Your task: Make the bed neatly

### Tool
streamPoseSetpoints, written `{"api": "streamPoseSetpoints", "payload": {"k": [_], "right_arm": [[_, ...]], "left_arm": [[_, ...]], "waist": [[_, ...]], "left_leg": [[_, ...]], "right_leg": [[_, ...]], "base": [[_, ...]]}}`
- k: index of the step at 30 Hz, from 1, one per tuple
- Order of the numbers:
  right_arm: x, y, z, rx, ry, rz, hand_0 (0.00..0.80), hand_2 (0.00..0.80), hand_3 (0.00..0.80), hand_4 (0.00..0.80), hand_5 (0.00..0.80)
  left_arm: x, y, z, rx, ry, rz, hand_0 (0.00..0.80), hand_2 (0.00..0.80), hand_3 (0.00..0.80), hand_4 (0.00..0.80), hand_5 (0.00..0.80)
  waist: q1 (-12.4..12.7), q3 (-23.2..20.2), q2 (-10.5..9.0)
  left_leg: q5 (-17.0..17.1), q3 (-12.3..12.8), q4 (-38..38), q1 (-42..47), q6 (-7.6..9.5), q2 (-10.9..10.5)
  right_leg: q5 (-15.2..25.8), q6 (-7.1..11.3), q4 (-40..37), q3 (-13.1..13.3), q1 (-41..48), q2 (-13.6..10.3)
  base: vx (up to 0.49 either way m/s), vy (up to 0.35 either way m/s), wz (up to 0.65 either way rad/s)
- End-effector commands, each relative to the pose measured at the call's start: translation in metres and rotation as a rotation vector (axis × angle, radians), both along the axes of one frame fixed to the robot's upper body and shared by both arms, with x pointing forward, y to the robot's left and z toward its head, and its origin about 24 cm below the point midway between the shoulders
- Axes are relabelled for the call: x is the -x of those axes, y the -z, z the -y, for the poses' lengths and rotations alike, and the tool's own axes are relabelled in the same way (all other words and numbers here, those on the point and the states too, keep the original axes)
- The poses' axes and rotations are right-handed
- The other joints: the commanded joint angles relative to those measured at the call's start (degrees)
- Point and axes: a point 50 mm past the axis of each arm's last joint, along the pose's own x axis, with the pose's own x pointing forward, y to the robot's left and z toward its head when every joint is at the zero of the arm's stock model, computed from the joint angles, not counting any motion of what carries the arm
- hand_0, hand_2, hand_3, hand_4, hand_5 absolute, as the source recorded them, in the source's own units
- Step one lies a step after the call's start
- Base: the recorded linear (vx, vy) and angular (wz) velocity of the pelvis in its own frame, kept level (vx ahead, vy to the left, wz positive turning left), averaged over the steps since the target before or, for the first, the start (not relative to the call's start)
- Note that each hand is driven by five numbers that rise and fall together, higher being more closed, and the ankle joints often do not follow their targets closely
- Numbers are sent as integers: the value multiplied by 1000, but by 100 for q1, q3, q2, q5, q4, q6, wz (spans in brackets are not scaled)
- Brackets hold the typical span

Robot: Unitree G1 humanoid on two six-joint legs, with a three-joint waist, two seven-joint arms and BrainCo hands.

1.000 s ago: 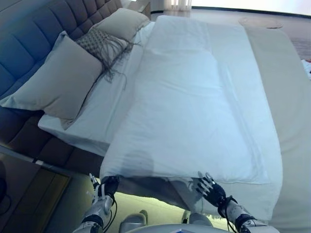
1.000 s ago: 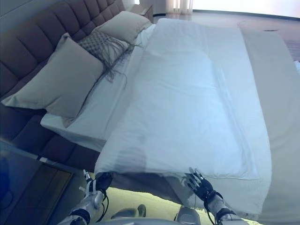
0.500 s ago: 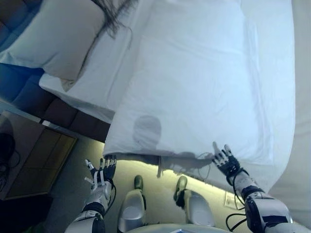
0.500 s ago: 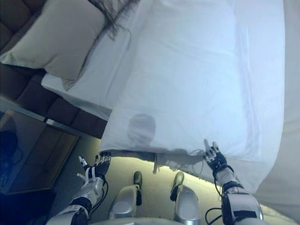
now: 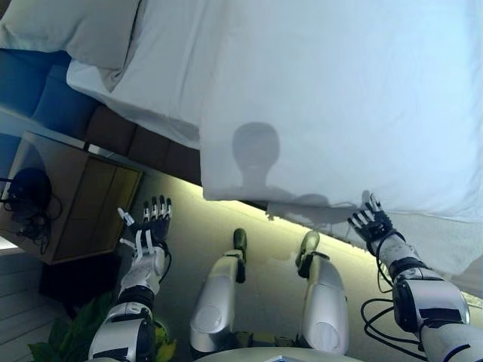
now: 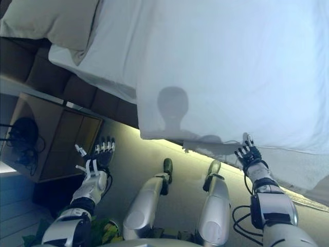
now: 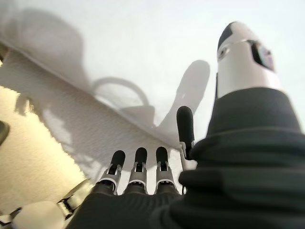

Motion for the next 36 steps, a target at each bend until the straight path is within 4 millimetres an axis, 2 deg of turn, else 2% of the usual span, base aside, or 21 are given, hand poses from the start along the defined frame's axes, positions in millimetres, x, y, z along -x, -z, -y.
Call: {"api": "streamPoseSetpoints", "payload": {"k": [1,7,10,15,22,24,26,27,30,35,36], "right_arm": [[3,5,-3,-24,0,-5,0,0,0,0,0],[-1,-6,7,-15,43,73,0,0,0,0,0],[-9,-21,14,-12,60,138,0,0,0,0,0],[-30,-58,24,-5,101,273,0,0,0,0,0],[-50,-109,37,31,163,443,0,0,0,0,0],[-53,-125,43,49,187,480,0,0,0,0,0],[-55,-139,50,70,207,512,0,0,0,0,0],[-55,-146,53,80,218,528,0,0,0,0,0],[-57,-170,60,127,244,569,0,0,0,0,0],[-59,-196,65,195,235,650,0,0,0,0,0],[-59,-200,66,213,228,664,119,119,119,119,119]], "left_arm": [[-11,-26,-12,-33,-50,146,0,0,0,0,0],[-24,-54,-2,-58,-22,260,0,0,0,0,0],[-29,-66,-2,-75,-10,288,0,0,0,0,0],[-33,-80,-2,-85,7,306,0,0,0,0,0],[-33,-90,-2,-101,13,336,0,0,0,0,0],[-33,-95,-5,-108,14,350,0,0,0,0,0],[-33,-99,-8,-112,14,365,0,0,0,0,0],[-33,-102,-9,-115,13,371,0,0,0,0,0],[-31,-104,-13,-122,15,380,0,0,0,0,0],[-30,-107,-13,-133,36,382,0,0,0,0,0],[-30,-107,-13,-132,39,379,0,0,0,0,0]], "waist": [[-28,152,-79],[-66,153,-73],[-40,153,-73],[49,153,-58],[209,153,-41],[258,153,-28],[317,153,-10],[333,153,-10],[407,153,-5],[465,153,-26],[469,153,-49]], "left_leg": [[-380,17,676,-350,213,-175],[-450,137,879,-661,261,-123],[-480,136,998,-842,275,-71],[-454,91,1082,-1161,298,-34],[-380,-2,1121,-1497,321,-14],[-456,-97,1134,-1501,304,-37],[-337,-82,1108,-1629,356,-48],[-390,-151,1114,-1609,338,-66],[-212,-207,1008,-1737,347,-68],[-120,-309,916,-1805,323,-69],[-108,-328,901,-1806,315,-65]], "right_leg": [[-42,337,77,174,220,-169],[51,383,109,243,-50,-197],[26,369,261,234,-232,-210],[-23,329,515,212,-585,-203],[-92,282,831,104,-956,-217],[-214,325,949,148,-994,-197],[-136,275,978,45,-1125,-222],[-205,309,1022,102,-1117,-196],[-108,258,997,10,-1251,-179],[-86,239,983,-45,-1311,-145],[-66,239,955,-64,-1305,-137]], "base": [[-12,54,-12],[0,19,-13],[16,-42,-2],[9,-91,1],[29,-94,4],[102,-109,9],[36,-108,7],[44,-110,4],[-1,-92,6],[9,-80,4],[-10,-75,0]]}}
